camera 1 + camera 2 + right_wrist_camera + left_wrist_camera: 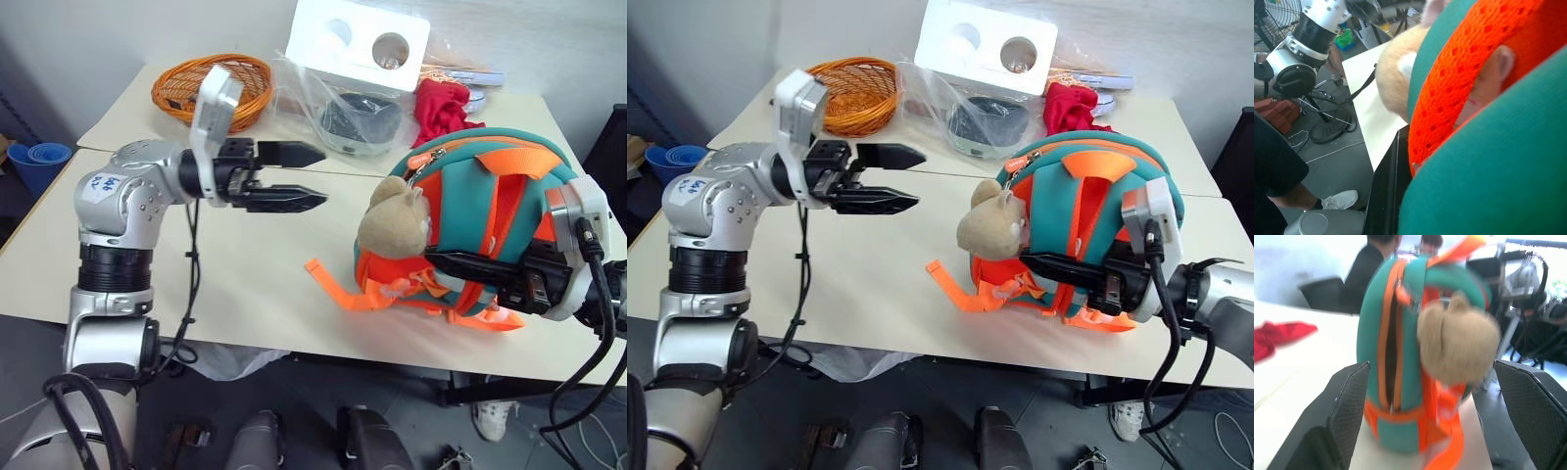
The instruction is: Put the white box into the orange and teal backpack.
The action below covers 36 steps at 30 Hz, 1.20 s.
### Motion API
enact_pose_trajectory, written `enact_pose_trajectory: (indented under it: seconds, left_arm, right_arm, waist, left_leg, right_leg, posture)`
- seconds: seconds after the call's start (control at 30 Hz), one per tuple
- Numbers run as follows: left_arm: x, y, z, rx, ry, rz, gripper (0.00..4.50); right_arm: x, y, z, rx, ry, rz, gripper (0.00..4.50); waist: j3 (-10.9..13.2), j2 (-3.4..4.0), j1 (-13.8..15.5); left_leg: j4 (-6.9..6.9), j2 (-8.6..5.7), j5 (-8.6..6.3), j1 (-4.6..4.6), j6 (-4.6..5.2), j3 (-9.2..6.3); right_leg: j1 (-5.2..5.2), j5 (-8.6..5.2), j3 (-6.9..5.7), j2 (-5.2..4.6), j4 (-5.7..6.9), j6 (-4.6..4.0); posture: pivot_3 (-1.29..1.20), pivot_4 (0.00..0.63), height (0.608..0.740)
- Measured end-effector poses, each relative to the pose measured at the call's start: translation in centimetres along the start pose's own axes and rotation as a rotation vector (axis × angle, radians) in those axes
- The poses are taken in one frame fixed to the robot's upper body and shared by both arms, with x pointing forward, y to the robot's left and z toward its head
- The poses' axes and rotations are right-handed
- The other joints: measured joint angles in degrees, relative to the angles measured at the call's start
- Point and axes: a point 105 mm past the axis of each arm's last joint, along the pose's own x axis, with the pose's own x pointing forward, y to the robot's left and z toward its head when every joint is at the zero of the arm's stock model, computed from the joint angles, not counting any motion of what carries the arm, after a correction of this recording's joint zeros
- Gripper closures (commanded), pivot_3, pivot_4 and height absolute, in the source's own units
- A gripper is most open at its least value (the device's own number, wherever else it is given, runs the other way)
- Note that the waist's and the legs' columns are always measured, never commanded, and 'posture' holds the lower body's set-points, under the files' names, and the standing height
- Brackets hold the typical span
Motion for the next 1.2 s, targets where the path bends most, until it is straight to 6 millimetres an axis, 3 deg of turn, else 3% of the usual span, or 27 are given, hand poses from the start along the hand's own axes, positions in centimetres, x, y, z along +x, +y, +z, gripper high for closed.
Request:
enact_pose_trajectory:
  seconds: [0.1,0.27,0.43,0.63,0.73,0.8,1.03,1.13,1.2]
  left_arm:
    - [1.2,-0.5,-0.4,0.002,0.014,-0.029,0.27]
    - [5.2,-0.3,-3.6,-0.016,0.095,-0.029,0.27]
    - [5.5,1.2,-4.5,-0.028,0.112,0.059,1.39]
    - [5.3,2.0,-4.8,-0.061,0.112,0.084,3.3]
    - [4.8,2.3,-4.3,-0.061,0.095,0.104,4.13]
    - [4.3,2.6,-4.1,-0.067,0.092,0.111,4.43]
    - [-0.6,4.2,-1.8,-0.02,0.135,0.169,4.46]
    - [-3.0,5.1,-3.4,0.043,0.255,0.209,4.46]
    - [-3.9,5.3,-5.8,0.149,0.405,0.209,4.46]
  right_arm:
    - [0.1,0.1,0.1,-0.002,-0.003,0.003,4.5]
    - [0.4,0.2,0.5,-0.011,-0.014,0.019,4.5]
    - [0.5,0.1,0.5,-0.006,-0.021,0.004,4.5]
    - [0.4,0.0,0.4,0.005,-0.027,-0.012,4.5]
    - [0.0,-0.2,0.0,0.024,-0.023,-0.032,4.5]
    - [-0.4,-0.3,0.0,0.023,-0.029,-0.047,4.5]
    - [-1.9,-0.6,-0.6,0.05,-0.027,-0.098,4.5]
    - [-2.5,-0.7,-0.8,0.057,-0.027,-0.116,4.5]
    - [-2.6,-0.6,-0.9,0.06,-0.027,-0.118,4.5]
  waist:
    - [0.0,0.0,-0.11]
    - [0.0,0.0,-0.17]
    - [0.0,0.0,-0.24]
    - [0.0,0.0,-0.04]
    - [0.0,0.0,-0.01]
    - [0.0,0.0,-0.01]
    - [0.0,0.01,-0.43]
    - [0.0,0.01,-0.43]
    - [-0.01,0.01,-0.36]
  left_leg:
    - [-0.02,0.03,0.03,0.04,-0.06,0.01]
    - [-0.02,0.03,0.06,0.08,-0.08,0.04]
    - [-0.05,0.05,0.06,0.07,-0.08,0.08]
    - [-0.04,0.03,0.06,0.05,-0.08,0.08]
    - [-0.04,0.03,0.06,0.04,-0.07,0.08]
    - [-0.04,0.03,0.06,0.04,-0.08,0.08]
    - [-0.08,0.05,0.07,0.07,-0.09,0.15]
    - [-0.07,0.04,0.07,0.08,-0.09,0.17]
    - [-0.07,0.04,0.07,0.09,-0.09,0.19]
  right_leg:
    - [-0.01,0.0,0.03,0.08,0.0,0.0]
    - [-0.02,0.0,0.11,0.14,0.08,0.0]
    - [-0.08,0.0,0.17,0.18,0.1,0.0]
    - [-0.08,0.0,0.17,0.14,0.08,0.0]
    - [-0.08,0.0,0.16,0.14,0.07,0.0]
    - [-0.08,0.0,0.16,0.15,0.07,0.0]
    - [-0.12,0.0,0.19,0.21,0.1,-0.01]
    - [-0.11,0.0,0.2,0.2,0.09,-0.01]
    - [-0.1,0.0,0.21,0.17,0.07,-0.01]
  posture:
    - [0.0,0.15,0.74]
    - [0.0,0.15,0.74]
    - [0.0,0.15,0.74]
    - [0.0,0.15,0.74]
    - [0.0,0.15,0.74]
    - [0.0,0.15,0.74]
    - [0.0,0.15,0.74]
    - [0.0,0.15,0.74]
    - [0.0,0.15,0.74]
